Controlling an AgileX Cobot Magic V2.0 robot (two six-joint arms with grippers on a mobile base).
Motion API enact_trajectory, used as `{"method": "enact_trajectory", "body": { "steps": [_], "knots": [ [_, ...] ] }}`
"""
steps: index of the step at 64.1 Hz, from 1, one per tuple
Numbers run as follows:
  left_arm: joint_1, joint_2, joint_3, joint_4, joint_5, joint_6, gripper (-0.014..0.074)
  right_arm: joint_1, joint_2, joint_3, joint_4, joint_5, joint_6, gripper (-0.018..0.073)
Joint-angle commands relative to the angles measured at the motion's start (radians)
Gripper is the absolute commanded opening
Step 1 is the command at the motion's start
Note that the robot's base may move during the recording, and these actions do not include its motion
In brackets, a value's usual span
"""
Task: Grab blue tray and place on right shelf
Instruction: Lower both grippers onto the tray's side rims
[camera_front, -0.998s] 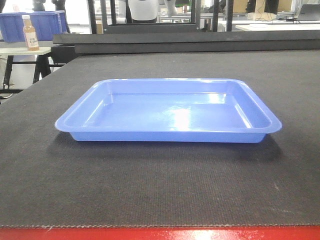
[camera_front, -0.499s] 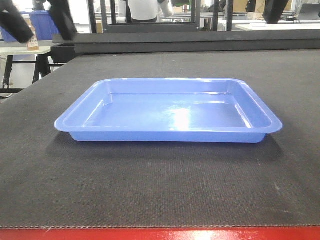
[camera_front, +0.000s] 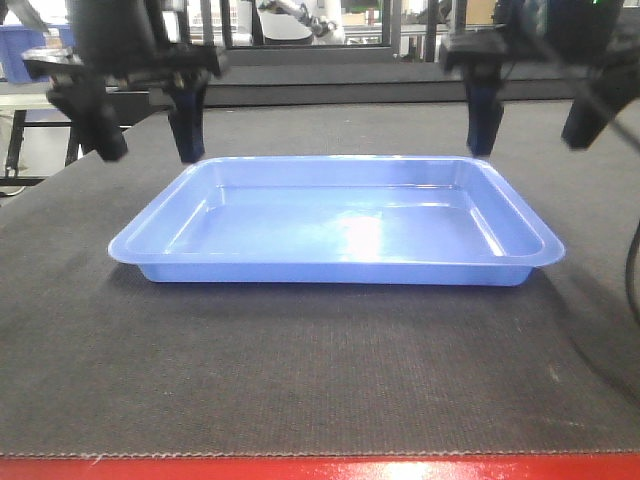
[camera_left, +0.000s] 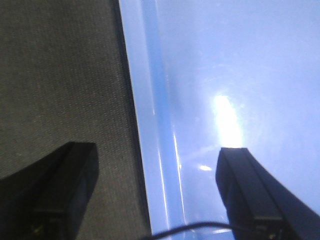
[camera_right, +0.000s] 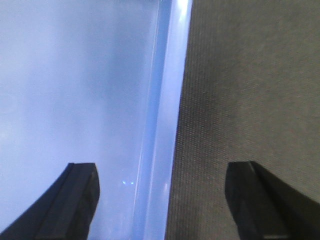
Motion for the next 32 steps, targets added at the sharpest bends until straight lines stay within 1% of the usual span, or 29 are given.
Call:
{"method": "enact_trajectory", "body": {
  "steps": [1, 32],
  "knots": [
    [0.002, -0.022, -0.034, 0.0, -0.028, -0.024, 0.0402, -0.004, -0.004, -0.034, -0.012, -0.043, 0.003, 0.061],
    [0.01, 0.075, -0.04, -0.01, -0.05, -0.031, 0.0402, -0.004, 0.127, -0.034, 0.002, -0.108, 0.003, 0.0607]
  ]
}}
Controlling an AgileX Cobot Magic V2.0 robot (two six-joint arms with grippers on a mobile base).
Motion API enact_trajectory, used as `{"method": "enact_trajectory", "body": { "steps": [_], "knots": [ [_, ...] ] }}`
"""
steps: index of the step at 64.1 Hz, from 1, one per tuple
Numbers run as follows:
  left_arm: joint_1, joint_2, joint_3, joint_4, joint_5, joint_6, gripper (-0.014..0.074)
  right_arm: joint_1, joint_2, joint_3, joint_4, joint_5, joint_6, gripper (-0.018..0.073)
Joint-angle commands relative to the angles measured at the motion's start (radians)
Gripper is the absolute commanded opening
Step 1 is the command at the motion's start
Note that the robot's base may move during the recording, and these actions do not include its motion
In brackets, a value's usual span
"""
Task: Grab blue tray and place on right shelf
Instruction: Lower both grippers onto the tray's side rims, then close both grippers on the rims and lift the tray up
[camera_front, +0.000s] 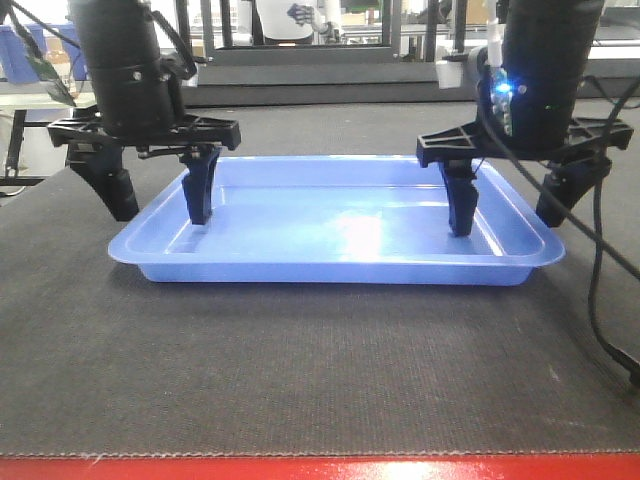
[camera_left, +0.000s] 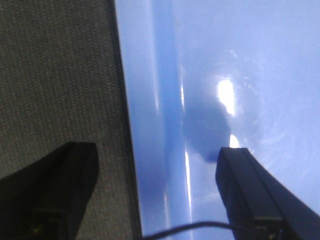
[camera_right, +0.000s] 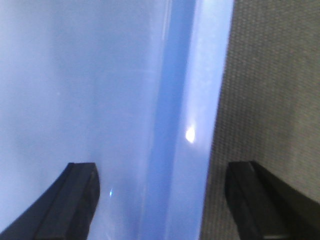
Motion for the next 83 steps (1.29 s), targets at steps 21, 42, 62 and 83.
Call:
{"method": "enact_trajectory", "body": {
  "steps": [21, 42, 62, 83],
  "knots": [
    [0.003, -0.045, -0.035, -0.012, -0.017, -0.058, 0.0088, -0.004, -0.033, -0.032, -0.008, -0.024, 0.002, 0.0035],
    [0.003, -0.057, -0.104, -0.01, 0.064, -0.061, -0.0048, -0.004, -0.102, -0.033, -0.009, 0.007, 0.002, 0.0056],
    [0.003, -0.213, -0.135, 0.008, 0.154, -0.061, -0.0048, 0.012, -0.285, -0.03, -0.009, 0.098, 0.002, 0.0056],
    [-0.007, -0.383, -0.036, 0.025, 0.236, -0.045, -0.0048, 0.092, -0.477, 0.031, -0.011, 0.145, 0.001, 0.0056]
  ]
}}
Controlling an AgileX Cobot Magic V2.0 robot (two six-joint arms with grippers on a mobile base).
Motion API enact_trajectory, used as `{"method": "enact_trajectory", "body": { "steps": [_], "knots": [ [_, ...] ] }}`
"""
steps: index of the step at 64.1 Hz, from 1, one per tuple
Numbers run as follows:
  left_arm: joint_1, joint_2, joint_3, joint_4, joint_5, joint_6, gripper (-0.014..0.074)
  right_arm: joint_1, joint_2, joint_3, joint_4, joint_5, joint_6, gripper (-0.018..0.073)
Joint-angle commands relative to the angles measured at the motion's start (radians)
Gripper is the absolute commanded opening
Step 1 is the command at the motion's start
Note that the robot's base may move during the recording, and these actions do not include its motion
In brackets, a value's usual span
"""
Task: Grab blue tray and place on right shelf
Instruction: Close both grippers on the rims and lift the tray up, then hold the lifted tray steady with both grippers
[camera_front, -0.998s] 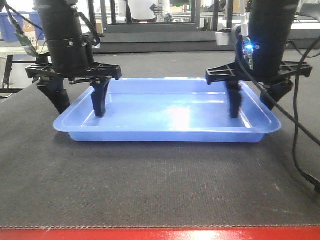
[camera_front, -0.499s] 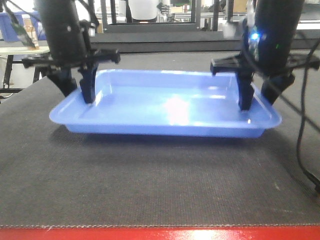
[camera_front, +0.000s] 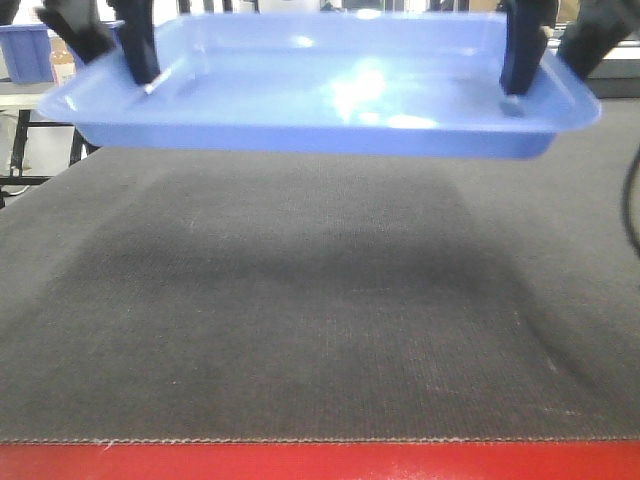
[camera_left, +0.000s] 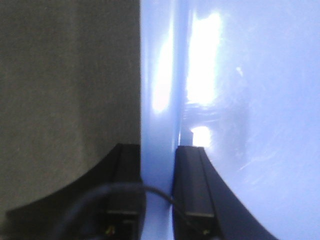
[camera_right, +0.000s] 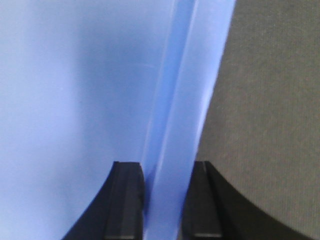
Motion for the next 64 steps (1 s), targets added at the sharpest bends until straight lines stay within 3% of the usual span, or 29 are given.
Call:
{"method": "enact_trajectory", "body": {
  "steps": [1, 18, 33, 64],
  "knots": [
    [-0.016, -0.111, 0.027, 0.038, 0.085, -0.001, -0.0048, 0.024, -0.092, -0.004, -0.022, -0.008, -0.028, 0.0056],
    [-0.086, -0.262, 0.181, 0.061, 0.073, -0.001, -0.0048, 0.074, -0.171, 0.02, -0.035, 0.076, -0.028, 0.0056],
    [-0.142, -0.341, 0.199, 0.059, 0.087, -0.017, -0.0048, 0.11, -0.231, 0.02, -0.083, 0.121, -0.028, 0.0056],
    [-0.145, -0.373, 0.201, 0.002, 0.087, -0.017, -0.0048, 0.11, -0.303, 0.02, -0.087, 0.122, -0.028, 0.0056]
  ]
}}
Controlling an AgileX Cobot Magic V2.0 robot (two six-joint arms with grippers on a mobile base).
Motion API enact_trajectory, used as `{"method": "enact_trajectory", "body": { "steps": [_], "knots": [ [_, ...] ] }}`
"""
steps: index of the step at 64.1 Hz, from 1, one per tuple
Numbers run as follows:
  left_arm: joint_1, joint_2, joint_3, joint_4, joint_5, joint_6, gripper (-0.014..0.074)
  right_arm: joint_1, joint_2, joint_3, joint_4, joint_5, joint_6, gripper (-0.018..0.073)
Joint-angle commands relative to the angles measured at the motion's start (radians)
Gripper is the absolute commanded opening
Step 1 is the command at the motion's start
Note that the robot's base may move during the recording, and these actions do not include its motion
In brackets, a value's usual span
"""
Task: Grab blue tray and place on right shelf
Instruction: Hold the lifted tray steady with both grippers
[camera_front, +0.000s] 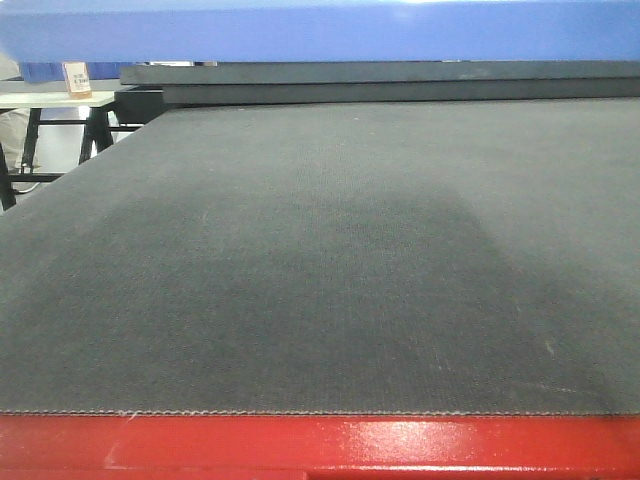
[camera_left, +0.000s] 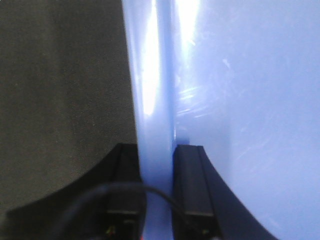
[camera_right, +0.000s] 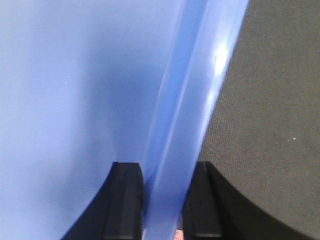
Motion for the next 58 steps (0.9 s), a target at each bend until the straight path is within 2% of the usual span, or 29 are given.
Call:
{"method": "enact_trajectory", "body": {
  "steps": [1, 58],
  "knots": [
    [-0.016, -0.039, -0.023, -0.01, 0.087, 0.028, -0.0048, 0.007, -0.029, -0.028, -0.028, -0.065, -0.038, 0.0056],
    [-0.016, -0.039, -0.023, -0.011, 0.087, 0.028, -0.0048, 0.007, -0.028, -0.028, -0.028, -0.067, -0.038, 0.0056]
  ]
}}
